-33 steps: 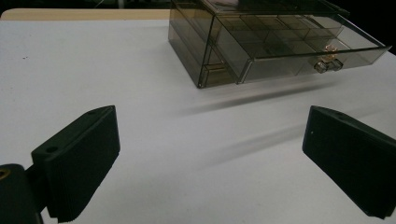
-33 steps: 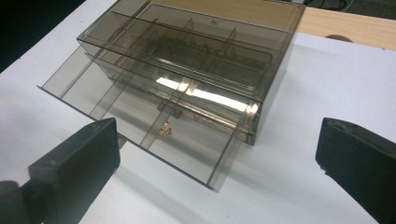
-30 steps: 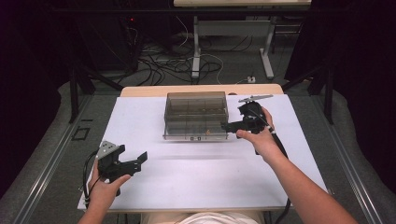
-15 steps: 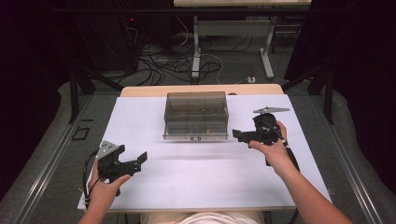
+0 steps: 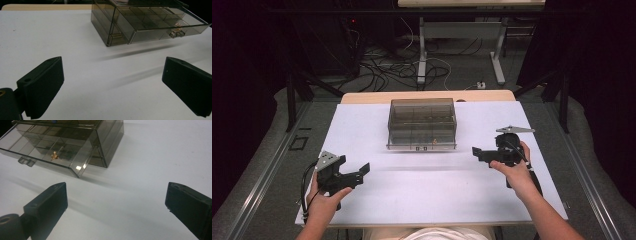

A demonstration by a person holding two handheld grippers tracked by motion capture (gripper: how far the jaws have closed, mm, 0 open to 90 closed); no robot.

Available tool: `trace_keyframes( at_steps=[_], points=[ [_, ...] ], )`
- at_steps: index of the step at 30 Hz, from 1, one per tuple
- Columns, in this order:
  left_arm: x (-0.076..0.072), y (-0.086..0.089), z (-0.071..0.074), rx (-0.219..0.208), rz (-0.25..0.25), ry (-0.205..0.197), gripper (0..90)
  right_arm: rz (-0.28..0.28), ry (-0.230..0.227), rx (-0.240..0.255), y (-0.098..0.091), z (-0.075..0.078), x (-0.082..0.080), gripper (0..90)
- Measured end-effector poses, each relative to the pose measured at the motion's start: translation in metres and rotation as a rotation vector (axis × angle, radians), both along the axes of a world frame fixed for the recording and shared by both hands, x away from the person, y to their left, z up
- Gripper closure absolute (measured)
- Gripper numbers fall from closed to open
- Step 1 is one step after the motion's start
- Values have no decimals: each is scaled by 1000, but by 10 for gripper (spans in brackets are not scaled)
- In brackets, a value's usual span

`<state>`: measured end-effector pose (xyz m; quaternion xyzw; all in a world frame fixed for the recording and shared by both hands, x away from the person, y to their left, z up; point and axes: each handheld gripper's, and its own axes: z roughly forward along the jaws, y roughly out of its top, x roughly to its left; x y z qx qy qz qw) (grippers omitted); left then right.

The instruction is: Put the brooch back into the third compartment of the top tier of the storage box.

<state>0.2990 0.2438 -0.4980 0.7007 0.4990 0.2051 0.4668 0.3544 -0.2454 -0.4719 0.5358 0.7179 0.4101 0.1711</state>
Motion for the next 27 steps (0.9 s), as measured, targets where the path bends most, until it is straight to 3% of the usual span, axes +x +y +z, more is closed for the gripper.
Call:
trace_keyframes(
  at_steps=[27],
  points=[
    [1,-1,-1,-2,-3,9,39,-143,53,32,-37,-39,0,81]
  ],
)
